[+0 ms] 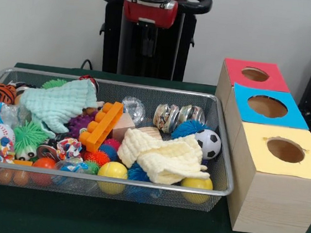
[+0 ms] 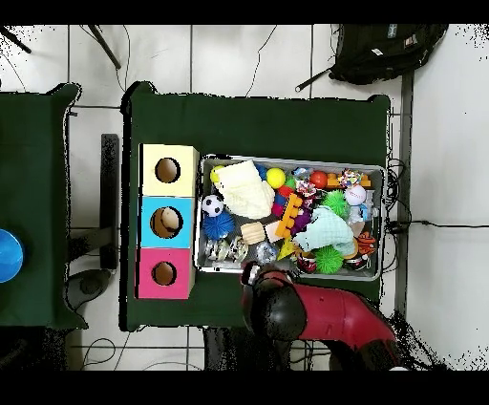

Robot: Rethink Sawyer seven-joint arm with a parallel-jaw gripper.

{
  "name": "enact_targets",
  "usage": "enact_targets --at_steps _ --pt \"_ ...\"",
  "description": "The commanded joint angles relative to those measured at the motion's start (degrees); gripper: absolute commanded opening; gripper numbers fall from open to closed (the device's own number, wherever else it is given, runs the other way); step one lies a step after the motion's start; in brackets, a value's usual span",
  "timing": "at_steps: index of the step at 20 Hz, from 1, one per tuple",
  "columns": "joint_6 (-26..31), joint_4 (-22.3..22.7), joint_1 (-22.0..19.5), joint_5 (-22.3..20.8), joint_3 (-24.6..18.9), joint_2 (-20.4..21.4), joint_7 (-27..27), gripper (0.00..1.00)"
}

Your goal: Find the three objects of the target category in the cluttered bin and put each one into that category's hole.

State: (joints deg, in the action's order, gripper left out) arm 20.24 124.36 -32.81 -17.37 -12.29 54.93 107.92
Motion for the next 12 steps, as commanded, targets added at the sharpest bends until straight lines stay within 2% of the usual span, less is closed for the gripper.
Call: enact_targets --at_steps 1,12 --pt "5.35 -6.64 -4.15 -5.39 -8.02 -2.47 -11.19 0.00" --pt "7.25 -10.47 -10.53 -11.17 -12.24 -5.58 -13.03 0.00"
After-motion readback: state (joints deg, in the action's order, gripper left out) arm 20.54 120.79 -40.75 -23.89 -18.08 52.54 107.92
